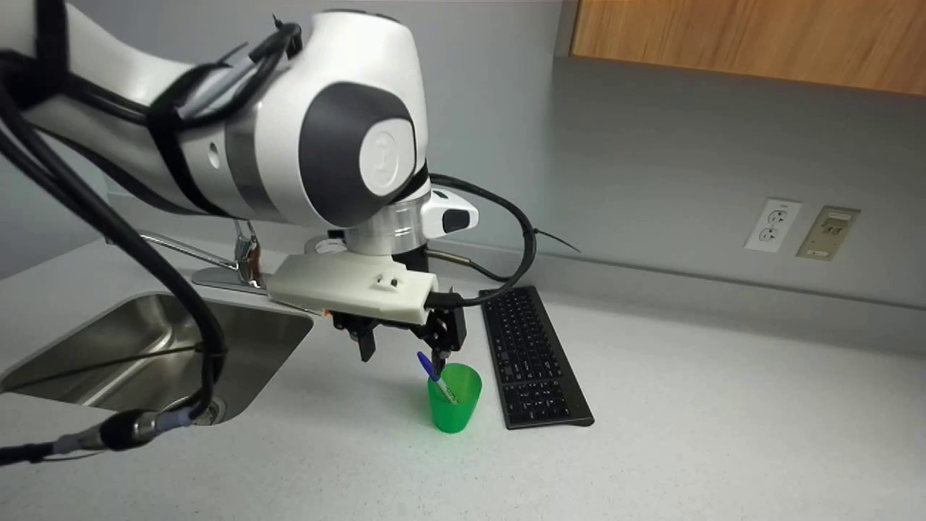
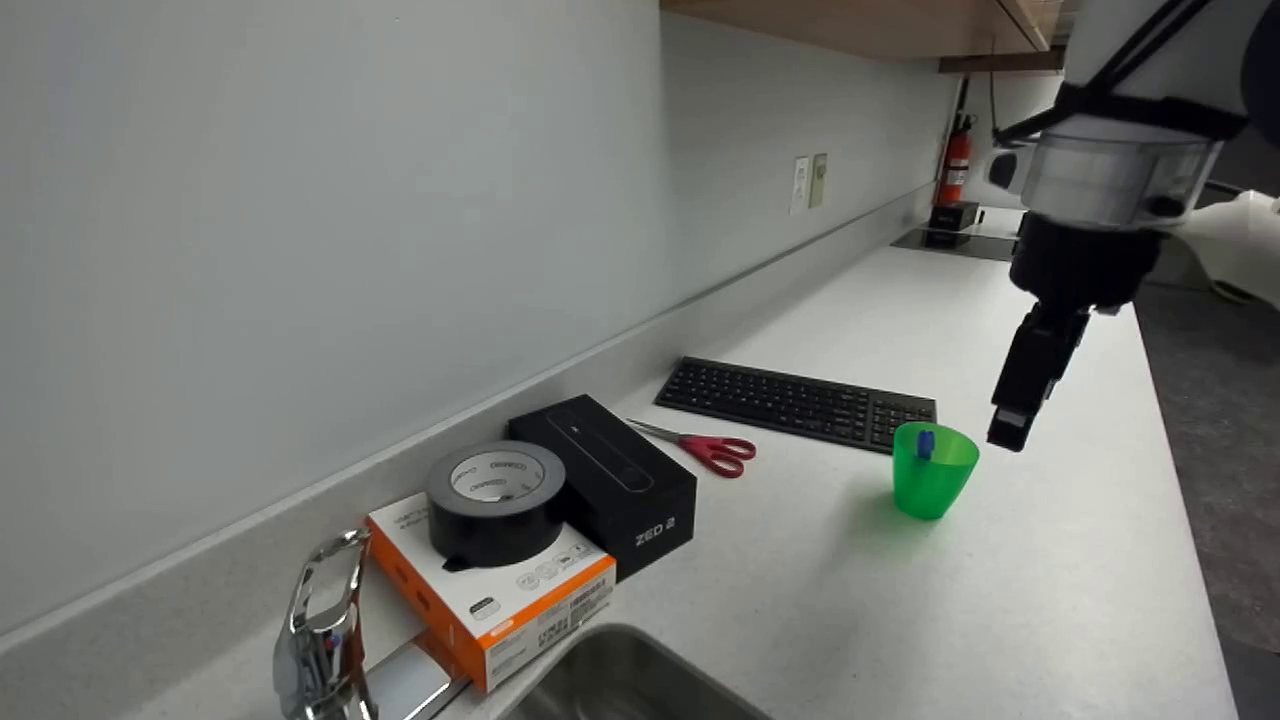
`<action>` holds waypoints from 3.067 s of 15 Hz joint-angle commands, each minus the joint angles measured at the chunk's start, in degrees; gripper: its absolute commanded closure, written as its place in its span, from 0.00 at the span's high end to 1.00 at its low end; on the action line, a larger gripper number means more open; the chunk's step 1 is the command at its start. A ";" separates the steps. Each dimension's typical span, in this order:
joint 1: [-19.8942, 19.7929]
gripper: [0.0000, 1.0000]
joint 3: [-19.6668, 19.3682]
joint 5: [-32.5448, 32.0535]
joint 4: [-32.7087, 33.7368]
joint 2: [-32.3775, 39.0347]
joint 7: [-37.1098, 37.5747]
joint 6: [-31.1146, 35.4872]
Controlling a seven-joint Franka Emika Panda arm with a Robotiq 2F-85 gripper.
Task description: Remove the marker from the cup and put it on the counter
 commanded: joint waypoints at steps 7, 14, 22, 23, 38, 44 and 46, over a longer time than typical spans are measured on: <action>-0.56 1.00 0.79 0.00 0.38 2.62 1.06 0.17; -1.32 1.00 5.25 -5.12 1.09 7.17 16.51 10.87; -1.33 1.00 6.61 -19.87 5.63 15.07 35.55 11.38; -1.01 1.00 6.31 -20.84 6.18 15.87 36.86 11.16; -0.31 0.03 3.53 -25.80 5.31 13.42 43.13 10.07; -0.64 0.04 3.87 -23.99 -0.90 3.70 38.97 11.96; -0.73 0.04 4.32 -23.22 -4.46 -1.45 36.27 14.18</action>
